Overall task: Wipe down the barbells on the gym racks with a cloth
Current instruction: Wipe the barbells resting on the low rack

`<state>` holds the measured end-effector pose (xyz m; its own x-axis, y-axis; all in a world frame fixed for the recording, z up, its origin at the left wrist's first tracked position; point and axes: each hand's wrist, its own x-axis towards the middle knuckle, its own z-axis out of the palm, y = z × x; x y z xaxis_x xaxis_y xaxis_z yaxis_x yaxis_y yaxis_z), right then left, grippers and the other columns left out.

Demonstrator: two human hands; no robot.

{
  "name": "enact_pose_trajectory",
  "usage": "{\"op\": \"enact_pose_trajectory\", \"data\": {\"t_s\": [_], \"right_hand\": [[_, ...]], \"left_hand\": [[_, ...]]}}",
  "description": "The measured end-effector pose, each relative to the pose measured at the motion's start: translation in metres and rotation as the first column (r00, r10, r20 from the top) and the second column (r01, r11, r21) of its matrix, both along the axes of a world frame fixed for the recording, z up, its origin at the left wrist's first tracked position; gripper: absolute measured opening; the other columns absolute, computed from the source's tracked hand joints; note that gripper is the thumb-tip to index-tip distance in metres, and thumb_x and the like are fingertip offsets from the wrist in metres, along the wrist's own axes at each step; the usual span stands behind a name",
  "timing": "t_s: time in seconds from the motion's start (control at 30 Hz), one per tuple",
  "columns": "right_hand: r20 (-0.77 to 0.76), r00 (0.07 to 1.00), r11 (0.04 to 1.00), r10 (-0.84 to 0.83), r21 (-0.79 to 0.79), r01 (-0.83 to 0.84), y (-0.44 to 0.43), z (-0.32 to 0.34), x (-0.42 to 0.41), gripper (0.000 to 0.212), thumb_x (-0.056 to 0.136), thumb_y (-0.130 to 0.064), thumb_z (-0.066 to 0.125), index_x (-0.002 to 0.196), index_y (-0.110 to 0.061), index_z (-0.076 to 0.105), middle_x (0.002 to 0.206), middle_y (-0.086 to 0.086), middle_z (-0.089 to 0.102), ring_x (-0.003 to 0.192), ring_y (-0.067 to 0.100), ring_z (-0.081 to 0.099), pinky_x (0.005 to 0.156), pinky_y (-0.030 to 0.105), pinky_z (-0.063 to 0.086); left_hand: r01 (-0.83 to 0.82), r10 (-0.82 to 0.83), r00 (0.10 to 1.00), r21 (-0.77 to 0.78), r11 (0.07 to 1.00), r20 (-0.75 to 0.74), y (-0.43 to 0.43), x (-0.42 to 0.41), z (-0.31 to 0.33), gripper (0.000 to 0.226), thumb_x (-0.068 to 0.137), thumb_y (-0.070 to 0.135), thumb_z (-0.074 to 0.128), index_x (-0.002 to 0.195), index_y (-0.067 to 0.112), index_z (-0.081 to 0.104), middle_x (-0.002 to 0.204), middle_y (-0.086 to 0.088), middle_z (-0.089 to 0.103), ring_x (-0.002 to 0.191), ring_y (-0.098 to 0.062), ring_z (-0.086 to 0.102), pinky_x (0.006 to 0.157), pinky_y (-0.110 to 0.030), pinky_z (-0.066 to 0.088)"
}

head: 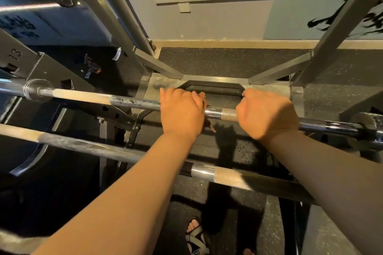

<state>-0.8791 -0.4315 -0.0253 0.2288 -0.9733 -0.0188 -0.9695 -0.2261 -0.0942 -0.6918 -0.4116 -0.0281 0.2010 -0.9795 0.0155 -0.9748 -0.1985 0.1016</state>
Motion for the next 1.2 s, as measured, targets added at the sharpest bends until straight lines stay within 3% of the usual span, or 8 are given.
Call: {"op": "enact_pose_trajectory", "data": {"t_s": [0.07,0.23,0.5,0.67,0.83,1.0,1.1,1.2], "right_hand": [[-0.032,0.999,0.999,0.038,-0.037,-0.039,0.004,0.001,-0.001,0.038,0.099,-0.032,0.034,0.098,-0.013,0.067,0.091,0.008,0.07,0.082,0.03,0.068,0.071,0.036,0.052],[-0.083,0.994,0.996,0.071,-0.04,-0.075,0.007,0.0,-0.002,0.043,0.103,-0.035,0.026,0.106,-0.016,0.065,0.097,0.005,0.068,0.088,0.027,0.067,0.074,0.035,0.051],[-0.169,0.985,0.999,0.04,0.016,-0.038,0.005,-0.002,0.0,0.035,0.105,-0.03,0.031,0.116,-0.016,0.061,0.107,0.006,0.068,0.098,0.029,0.067,0.066,0.03,0.034],[-0.203,0.972,0.992,0.121,0.056,-0.112,0.01,0.007,0.001,0.035,0.108,-0.03,0.029,0.115,-0.018,0.061,0.112,0.003,0.064,0.103,0.027,0.066,0.072,0.032,0.046],[-0.19,0.981,0.999,0.034,0.016,-0.031,0.006,-0.001,0.001,0.041,0.1,-0.028,0.021,0.111,-0.015,0.059,0.098,0.006,0.068,0.093,0.031,0.067,0.063,0.032,0.036],[-0.391,0.919,0.999,0.05,0.004,-0.053,0.009,-0.007,-0.001,0.032,0.096,-0.027,0.037,0.095,-0.015,0.067,0.075,0.003,0.066,0.067,0.026,0.068,0.052,0.026,0.031],[-0.341,0.934,0.993,0.112,0.009,-0.116,0.01,-0.007,-0.001,0.047,0.096,-0.027,0.022,0.098,-0.012,0.066,0.077,0.004,0.061,0.072,0.027,0.068,0.053,0.028,0.034],[-0.091,0.996,1.0,0.011,0.0,-0.011,0.003,-0.011,-0.001,0.04,0.104,-0.033,0.026,0.107,-0.016,0.062,0.094,0.005,0.069,0.089,0.029,0.068,0.065,0.033,0.042]], "left_hand": [[0.183,-0.184,0.981,-0.017,0.983,-0.053,0.011,-0.04,-0.005,0.046,0.104,0.037,0.025,0.089,0.021,0.065,0.089,-0.001,0.066,0.099,-0.028,0.058,0.104,-0.05,0.038],[0.338,-0.342,0.938,-0.066,0.939,-0.065,0.022,-0.025,-0.008,0.044,0.108,0.037,0.023,0.109,0.025,0.065,0.109,0.004,0.063,0.119,-0.019,0.053,0.124,-0.049,0.016],[-0.053,0.053,0.998,0.011,0.999,0.033,0.003,0.014,0.005,0.042,0.103,0.031,0.032,0.087,0.016,0.069,0.088,-0.005,0.065,0.098,-0.029,0.058,0.114,-0.053,0.03],[0.241,-0.242,0.967,-0.02,0.97,-0.075,0.018,-0.053,-0.005,0.048,0.105,0.036,0.021,0.096,0.024,0.067,0.097,-0.001,0.065,0.108,-0.026,0.057,0.119,-0.054,0.024],[0.251,-0.253,0.966,-0.036,0.967,-0.048,0.02,0.009,-0.004,0.036,0.107,0.033,0.024,0.096,0.027,0.057,0.1,0.006,0.06,0.114,-0.018,0.055,0.126,-0.051,0.009],[-0.05,0.048,0.997,0.042,0.998,0.059,0.003,0.026,0.008,0.041,0.103,0.033,0.033,0.087,0.016,0.066,0.097,-0.008,0.067,0.113,-0.03,0.057,0.122,-0.055,0.019],[0.157,-0.169,0.982,0.139,0.978,0.08,0.001,-0.027,0.015,0.028,0.1,0.031,0.045,0.102,0.018,0.07,0.094,-0.006,0.068,0.102,-0.033,0.061,0.096,-0.05,0.045],[0.29,-0.289,0.956,0.029,0.957,-0.042,0.008,-0.051,0.01,0.033,0.104,0.035,0.037,0.104,0.021,0.066,0.094,-0.003,0.067,0.094,-0.029,0.061,0.087,-0.047,0.047]]}}
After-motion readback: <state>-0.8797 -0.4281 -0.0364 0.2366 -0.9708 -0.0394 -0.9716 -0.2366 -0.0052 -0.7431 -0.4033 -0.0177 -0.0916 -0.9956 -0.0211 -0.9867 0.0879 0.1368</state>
